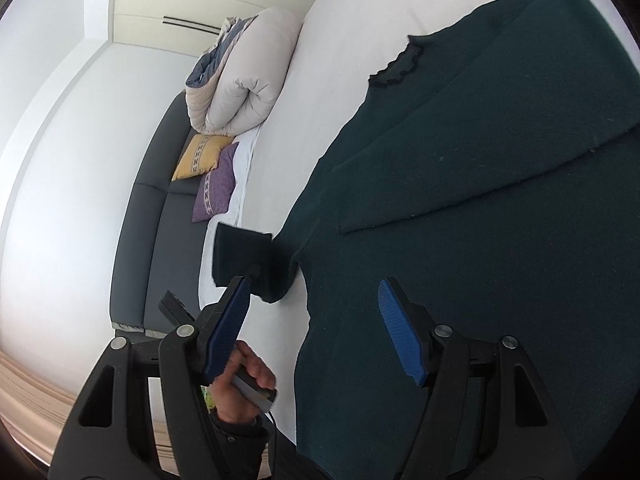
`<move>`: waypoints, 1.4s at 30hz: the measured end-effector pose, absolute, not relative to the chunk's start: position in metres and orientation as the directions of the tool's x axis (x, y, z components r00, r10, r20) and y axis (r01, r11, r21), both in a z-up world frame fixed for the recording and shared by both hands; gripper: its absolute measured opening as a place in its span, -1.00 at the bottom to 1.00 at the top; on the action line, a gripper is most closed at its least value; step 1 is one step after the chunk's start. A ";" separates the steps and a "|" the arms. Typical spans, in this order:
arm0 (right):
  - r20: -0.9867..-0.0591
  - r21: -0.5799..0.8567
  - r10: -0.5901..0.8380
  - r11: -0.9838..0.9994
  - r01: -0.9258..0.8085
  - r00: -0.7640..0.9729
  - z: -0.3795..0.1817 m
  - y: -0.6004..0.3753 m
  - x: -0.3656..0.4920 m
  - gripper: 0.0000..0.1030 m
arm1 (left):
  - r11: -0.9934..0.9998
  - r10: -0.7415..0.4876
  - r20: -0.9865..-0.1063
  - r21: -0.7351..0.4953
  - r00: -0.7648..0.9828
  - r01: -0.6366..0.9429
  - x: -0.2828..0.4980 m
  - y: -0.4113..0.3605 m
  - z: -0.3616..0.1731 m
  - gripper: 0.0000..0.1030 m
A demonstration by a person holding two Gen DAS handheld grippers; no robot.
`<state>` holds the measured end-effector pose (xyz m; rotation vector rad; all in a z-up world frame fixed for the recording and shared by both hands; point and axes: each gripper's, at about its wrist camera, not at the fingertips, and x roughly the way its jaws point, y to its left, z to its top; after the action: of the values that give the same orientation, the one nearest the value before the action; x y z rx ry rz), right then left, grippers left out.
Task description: Fold small clothes
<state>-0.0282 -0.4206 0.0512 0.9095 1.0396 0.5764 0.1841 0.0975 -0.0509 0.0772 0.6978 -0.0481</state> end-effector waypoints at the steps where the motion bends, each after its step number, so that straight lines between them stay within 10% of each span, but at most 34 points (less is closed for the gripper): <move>1: -0.480 0.853 0.780 0.522 0.004 0.401 0.050 -0.412 -0.020 0.29 | 0.986 -0.005 -0.643 0.127 0.766 0.113 0.178 0.075 -0.060 -0.86; 7: -0.455 0.880 0.843 0.475 0.002 0.285 0.030 -0.355 0.024 0.29 | 0.908 0.069 -0.588 0.371 0.806 0.193 0.143 0.025 -0.091 -0.86; 18: -0.435 0.900 0.886 0.421 0.119 0.162 -0.036 -0.292 0.044 0.24 | 0.911 0.084 -0.569 0.376 0.818 0.168 0.144 0.036 -0.085 -0.86; 25: -0.505 0.862 0.851 0.505 0.037 0.146 -0.043 -0.271 0.045 -0.79 | 0.920 0.079 -0.578 0.356 0.812 0.164 0.145 0.036 -0.084 -0.77; 28: -0.568 0.813 0.801 0.582 -0.022 0.191 -0.027 -0.273 0.047 -0.87 | 0.932 0.057 -0.599 0.319 0.799 0.172 0.146 0.039 -0.078 -0.37; 30: -0.603 0.774 0.763 0.630 -0.064 0.233 -0.009 -0.282 0.050 -0.87 | 0.940 0.037 -0.595 0.293 0.803 0.174 0.141 0.039 -0.069 0.32; 33: -0.636 0.722 0.716 0.684 -0.108 0.287 0.019 -0.310 0.056 -0.87 | 0.963 -0.025 -0.567 0.207 0.823 0.172 0.128 0.042 -0.052 0.64; 37: -0.708 0.628 0.621 0.772 -0.101 0.336 0.039 -0.356 0.066 -0.88 | 0.983 -0.135 -0.616 0.016 0.776 0.183 0.131 0.058 -0.046 0.56; 42: -0.782 0.533 0.501 0.846 -0.021 0.372 0.041 -0.420 0.082 -0.87 | 0.979 -0.203 -0.690 -0.132 0.694 0.156 0.143 0.071 -0.062 -0.15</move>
<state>0.0820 -0.4205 0.0408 0.4809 1.1511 0.3514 0.1427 0.0711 -0.0620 -0.0644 0.7780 -0.2006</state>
